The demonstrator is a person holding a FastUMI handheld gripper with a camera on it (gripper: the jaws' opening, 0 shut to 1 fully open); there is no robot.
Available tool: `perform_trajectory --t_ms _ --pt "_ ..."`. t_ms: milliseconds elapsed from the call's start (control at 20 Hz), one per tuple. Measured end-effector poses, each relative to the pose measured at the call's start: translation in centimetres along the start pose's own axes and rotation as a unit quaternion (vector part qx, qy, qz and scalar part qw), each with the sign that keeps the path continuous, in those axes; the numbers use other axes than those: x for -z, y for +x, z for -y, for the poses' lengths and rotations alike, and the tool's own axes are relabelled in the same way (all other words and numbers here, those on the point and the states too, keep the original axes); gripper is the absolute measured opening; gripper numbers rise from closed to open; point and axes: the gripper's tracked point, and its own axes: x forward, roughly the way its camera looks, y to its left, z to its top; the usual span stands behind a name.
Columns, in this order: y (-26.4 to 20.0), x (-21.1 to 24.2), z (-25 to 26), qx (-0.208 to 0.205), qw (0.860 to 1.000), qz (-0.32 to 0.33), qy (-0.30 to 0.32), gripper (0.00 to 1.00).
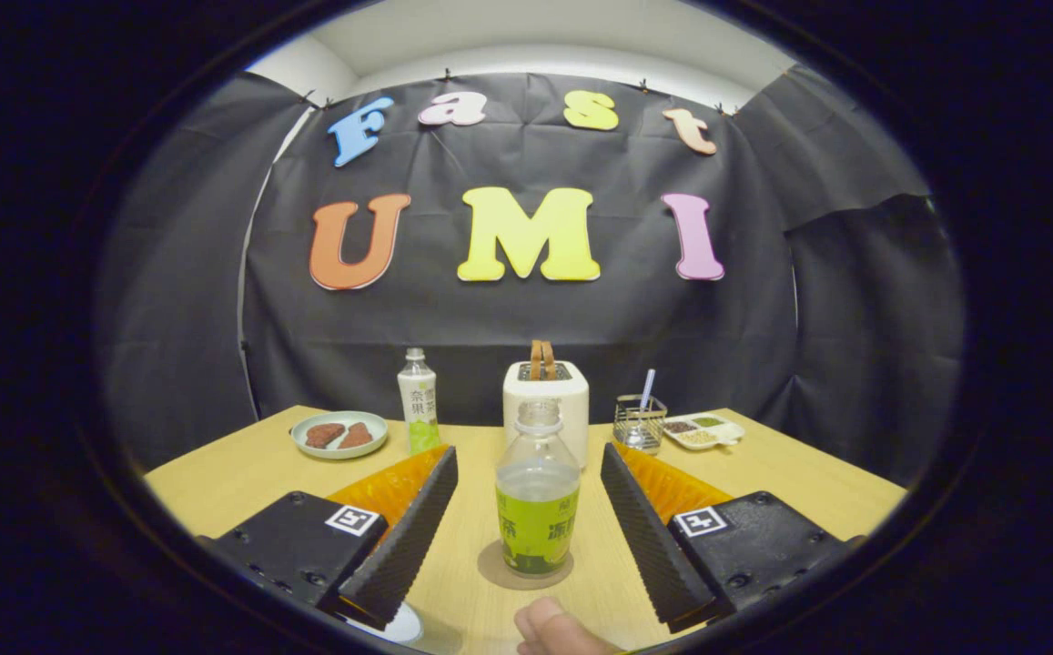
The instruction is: Take the bottle from table, then pour the juice into the cup, finally place the bottle on the coaster
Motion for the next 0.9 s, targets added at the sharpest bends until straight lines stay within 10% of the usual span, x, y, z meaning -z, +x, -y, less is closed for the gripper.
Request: perform_trajectory --t_ms 900 --pt "-22.2 -4.0 2.5 -0.055 0.994 0.066 -0.063 1.00"
